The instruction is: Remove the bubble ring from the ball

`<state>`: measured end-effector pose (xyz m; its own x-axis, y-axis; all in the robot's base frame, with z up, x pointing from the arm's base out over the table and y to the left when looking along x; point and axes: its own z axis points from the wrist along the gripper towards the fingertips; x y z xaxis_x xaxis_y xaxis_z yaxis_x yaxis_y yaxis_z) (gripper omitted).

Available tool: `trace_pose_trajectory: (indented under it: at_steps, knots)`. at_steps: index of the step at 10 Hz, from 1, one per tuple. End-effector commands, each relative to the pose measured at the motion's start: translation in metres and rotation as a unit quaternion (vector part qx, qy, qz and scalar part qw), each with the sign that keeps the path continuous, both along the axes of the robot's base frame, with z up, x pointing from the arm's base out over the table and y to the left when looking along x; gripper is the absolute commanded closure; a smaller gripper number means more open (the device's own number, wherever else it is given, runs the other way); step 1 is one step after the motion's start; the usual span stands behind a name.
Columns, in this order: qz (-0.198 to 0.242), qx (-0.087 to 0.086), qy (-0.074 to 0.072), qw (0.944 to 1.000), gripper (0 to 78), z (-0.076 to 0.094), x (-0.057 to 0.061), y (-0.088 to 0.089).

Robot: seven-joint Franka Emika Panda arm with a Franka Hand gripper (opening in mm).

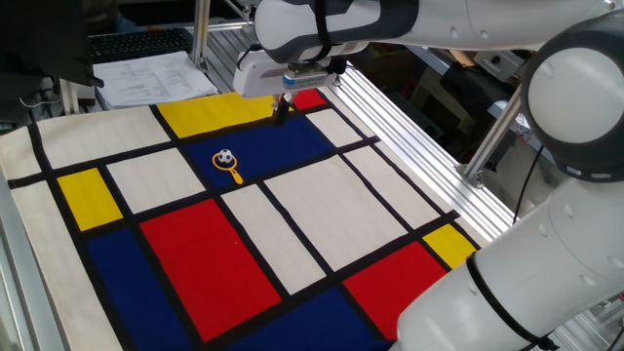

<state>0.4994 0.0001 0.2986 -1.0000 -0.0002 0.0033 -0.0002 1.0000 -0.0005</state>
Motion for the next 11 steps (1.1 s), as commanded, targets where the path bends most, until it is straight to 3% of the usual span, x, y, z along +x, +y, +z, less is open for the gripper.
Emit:
trace_pose_trajectory:
  at_steps: [1, 5, 8, 11]
  knots:
    - [-0.039, 0.009, 0.008, 0.9992, 77.6, 0.0, 0.0, 0.0]
    - [-0.036, 0.016, 0.009, 0.9992, 77.6, 0.0, 0.001, 0.0]
    - [-0.036, 0.017, 0.009, 0.9992, 77.6, 0.001, 0.008, 0.001]
    - [-0.044, 0.016, 0.014, 0.9988, 77.6, 0.004, 0.03, 0.007]
